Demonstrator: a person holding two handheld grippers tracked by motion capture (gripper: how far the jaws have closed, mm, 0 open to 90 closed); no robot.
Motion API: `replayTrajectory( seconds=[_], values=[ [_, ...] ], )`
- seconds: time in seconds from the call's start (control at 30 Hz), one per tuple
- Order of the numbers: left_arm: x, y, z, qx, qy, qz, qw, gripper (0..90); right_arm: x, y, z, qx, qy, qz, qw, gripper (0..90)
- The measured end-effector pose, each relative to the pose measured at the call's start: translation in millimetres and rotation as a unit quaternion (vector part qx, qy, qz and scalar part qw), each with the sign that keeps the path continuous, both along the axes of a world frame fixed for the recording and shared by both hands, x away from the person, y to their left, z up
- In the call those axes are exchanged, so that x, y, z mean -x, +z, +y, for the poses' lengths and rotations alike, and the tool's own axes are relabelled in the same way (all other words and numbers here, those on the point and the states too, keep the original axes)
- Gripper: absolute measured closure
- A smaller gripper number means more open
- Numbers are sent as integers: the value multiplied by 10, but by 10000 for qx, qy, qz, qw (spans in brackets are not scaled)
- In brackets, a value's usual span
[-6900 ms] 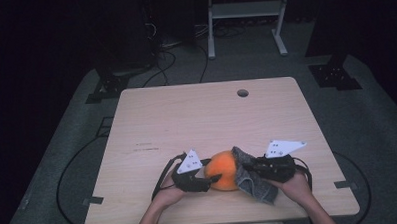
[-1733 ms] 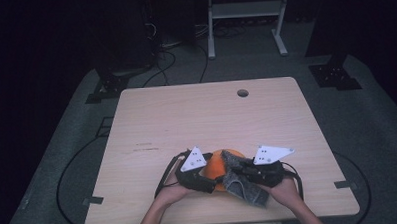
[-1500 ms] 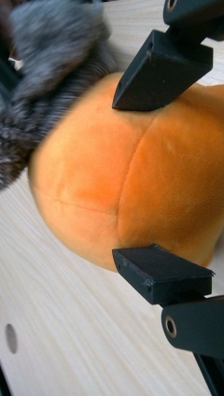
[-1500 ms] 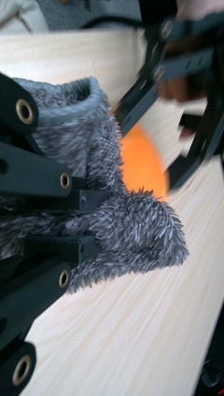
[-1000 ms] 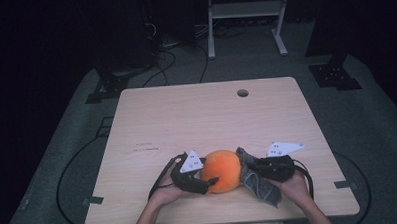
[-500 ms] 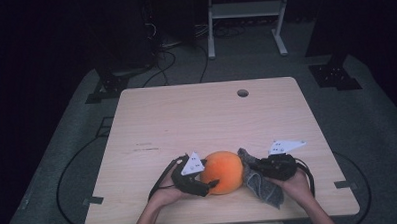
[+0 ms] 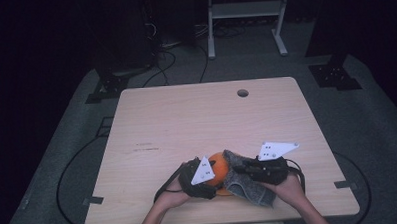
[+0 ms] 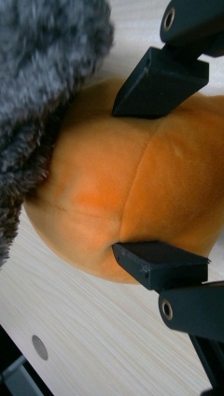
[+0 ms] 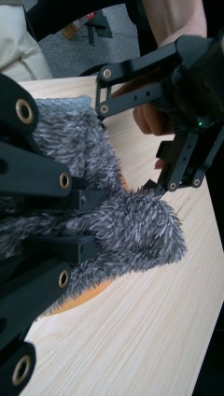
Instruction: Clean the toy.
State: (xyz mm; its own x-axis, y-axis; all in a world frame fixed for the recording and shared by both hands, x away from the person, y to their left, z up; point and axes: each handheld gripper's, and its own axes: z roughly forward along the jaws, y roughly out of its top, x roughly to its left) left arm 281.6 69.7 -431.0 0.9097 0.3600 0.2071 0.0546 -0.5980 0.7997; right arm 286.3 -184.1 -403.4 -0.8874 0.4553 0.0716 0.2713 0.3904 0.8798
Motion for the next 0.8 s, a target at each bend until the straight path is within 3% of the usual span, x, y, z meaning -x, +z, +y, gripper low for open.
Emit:
replayTrajectory(
  seconds=[0.1, 0.23, 0.37, 0.43, 0.57, 0.63, 0.8],
  values=[
    [-12, -11, 13, 26, 19, 69, 10000, 316, -21, -23, -43, -8, -103, 38, 9999, 804],
    [-33, -20, 30, 134, 31, 213, 9997, 289, -127, -170, -227, -105, -368, 355, 9986, 804],
    [-79, -20, 31, 201, 281, 363, 9987, 165, -140, -209, -293, -105, -452, 411, 9981, 804],
    [-121, -44, 40, 317, 442, 550, 9970, 136, -176, -253, -339, -108, -513, 496, 9974, 804],
    [-123, -58, 62, 391, 353, 613, 9967, 184, -219, -305, -384, -97, -598, 607, 9963, 804],
    [-124, -66, 70, 394, 332, 622, 9967, 204, -236, -337, -422, 23, -712, 641, 9954, 803],
    [-103, -57, 83, 286, 284, 488, 9980, 261, -240, -337, -502, 151, -811, 740, 9938, 804]
  ],
)
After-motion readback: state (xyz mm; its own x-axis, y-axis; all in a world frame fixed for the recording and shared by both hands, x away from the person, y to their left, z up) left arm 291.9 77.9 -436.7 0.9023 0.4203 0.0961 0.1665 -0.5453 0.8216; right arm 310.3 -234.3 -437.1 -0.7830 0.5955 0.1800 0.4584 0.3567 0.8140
